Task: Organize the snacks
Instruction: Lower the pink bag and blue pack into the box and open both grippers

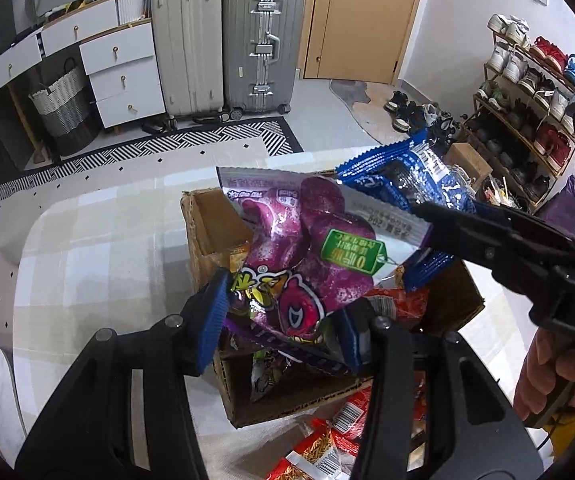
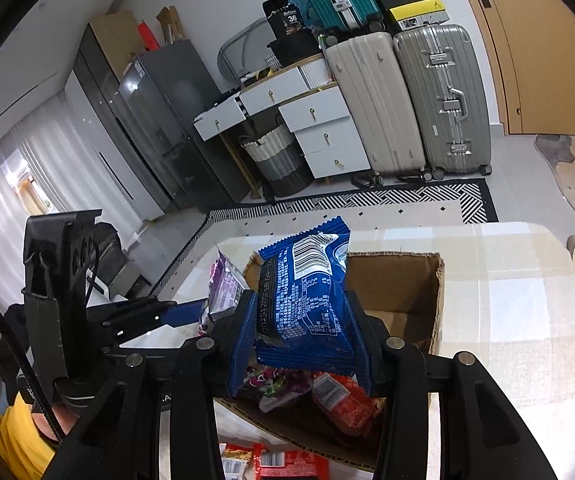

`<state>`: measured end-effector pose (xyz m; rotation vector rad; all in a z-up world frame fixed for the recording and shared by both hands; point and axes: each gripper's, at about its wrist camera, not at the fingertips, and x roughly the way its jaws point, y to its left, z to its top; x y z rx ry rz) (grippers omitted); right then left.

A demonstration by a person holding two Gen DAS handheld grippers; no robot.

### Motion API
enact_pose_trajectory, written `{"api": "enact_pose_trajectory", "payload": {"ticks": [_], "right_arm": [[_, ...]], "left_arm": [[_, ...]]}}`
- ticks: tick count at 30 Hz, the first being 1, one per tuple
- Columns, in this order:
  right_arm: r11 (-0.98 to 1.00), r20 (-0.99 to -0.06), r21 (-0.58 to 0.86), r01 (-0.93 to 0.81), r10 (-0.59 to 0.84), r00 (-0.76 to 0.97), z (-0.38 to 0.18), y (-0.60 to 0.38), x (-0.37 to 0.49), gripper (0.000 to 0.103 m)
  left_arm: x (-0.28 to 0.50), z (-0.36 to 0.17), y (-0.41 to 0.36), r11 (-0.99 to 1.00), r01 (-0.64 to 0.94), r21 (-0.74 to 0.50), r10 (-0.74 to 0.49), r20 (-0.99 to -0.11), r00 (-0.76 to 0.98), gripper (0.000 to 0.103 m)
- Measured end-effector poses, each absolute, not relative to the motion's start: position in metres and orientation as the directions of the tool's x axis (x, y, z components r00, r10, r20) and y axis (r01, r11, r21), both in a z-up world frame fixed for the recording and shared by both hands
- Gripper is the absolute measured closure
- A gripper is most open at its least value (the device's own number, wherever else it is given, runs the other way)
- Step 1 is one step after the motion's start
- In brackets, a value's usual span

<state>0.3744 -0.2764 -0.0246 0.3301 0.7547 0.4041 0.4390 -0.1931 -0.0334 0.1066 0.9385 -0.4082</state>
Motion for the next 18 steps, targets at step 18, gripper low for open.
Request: {"api": "enact_pose_trajectory", "payload": {"ticks": [18], "right_arm": [[0.884, -0.647, 0.419, -0.207, 0.450, 0.615, -0.043, -0.267, 0.374, 0.060]], "left_arm": [[0.430, -0.042, -0.175, 0.922, 0.375, -0.094, -0.293, -0.803, 0.519, 0.043]]}}
